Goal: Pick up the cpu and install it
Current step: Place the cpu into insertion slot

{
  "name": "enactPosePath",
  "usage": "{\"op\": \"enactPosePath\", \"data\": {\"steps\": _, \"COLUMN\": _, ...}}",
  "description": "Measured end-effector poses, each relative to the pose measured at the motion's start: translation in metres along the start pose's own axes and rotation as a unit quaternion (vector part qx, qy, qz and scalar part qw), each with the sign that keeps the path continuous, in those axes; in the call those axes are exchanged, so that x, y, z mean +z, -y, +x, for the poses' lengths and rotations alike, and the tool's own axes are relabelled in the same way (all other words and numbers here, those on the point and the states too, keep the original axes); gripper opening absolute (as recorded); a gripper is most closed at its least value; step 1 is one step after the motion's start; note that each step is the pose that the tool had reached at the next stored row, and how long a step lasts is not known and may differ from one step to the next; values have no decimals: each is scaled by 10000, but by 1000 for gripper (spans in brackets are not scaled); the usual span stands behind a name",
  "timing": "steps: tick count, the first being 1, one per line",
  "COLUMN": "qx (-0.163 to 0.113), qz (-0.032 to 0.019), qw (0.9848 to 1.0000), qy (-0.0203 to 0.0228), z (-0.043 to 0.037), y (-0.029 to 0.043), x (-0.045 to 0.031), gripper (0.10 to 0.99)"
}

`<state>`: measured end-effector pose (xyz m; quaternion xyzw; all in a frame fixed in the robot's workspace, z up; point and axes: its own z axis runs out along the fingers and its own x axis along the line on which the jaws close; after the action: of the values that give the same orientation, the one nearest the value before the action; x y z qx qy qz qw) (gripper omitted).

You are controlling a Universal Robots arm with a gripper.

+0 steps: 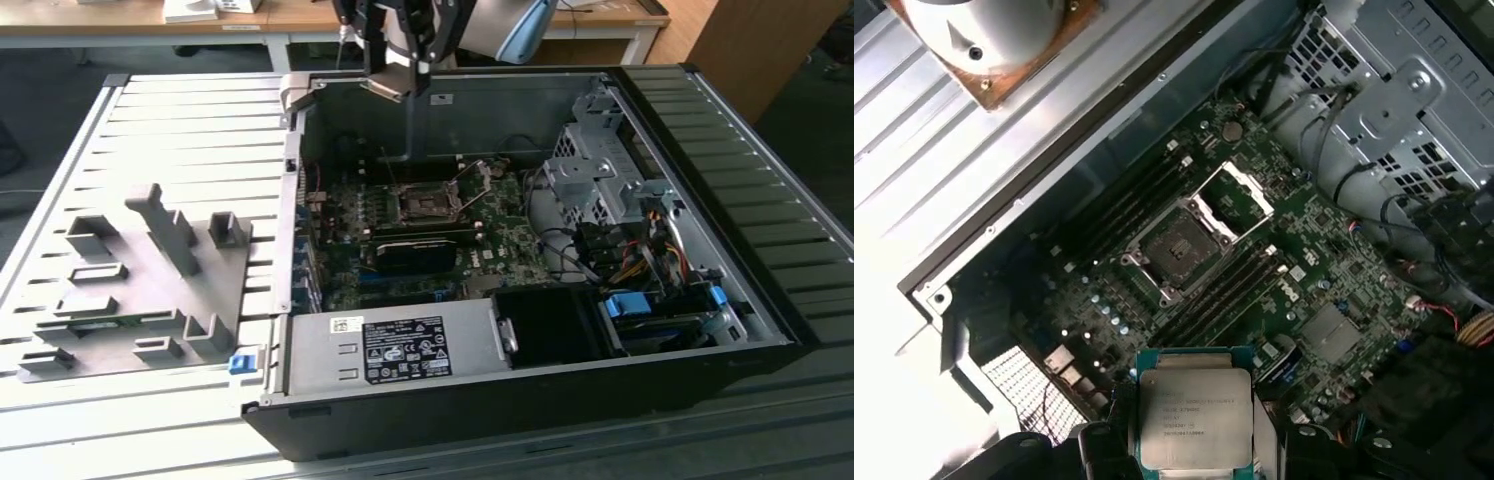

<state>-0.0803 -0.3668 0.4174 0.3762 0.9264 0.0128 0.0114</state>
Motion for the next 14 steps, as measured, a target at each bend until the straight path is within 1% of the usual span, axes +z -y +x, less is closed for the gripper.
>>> {"op": "enactPosePath", "data": {"steps": 4, "qx": 224, "qz": 9, "qw": 9997, "qy": 14, "z": 3, "y": -4, "x": 8, "gripper": 545}}
{"op": "enactPosePath", "data": {"steps": 7, "qx": 397, "qz": 16, "qw": 9992, "qy": 24, "z": 5, "y": -8, "x": 13, "gripper": 545}}
{"op": "enactPosePath", "data": {"steps": 10, "qx": 564, "qz": 23, "qw": 9984, "qy": 34, "z": 7, "y": -11, "x": 18, "gripper": 545}}
{"op": "enactPosePath", "data": {"steps": 14, "qx": 784, "qz": 32, "qw": 9969, "qy": 48, "z": 10, "y": -16, "x": 24, "gripper": 545}}
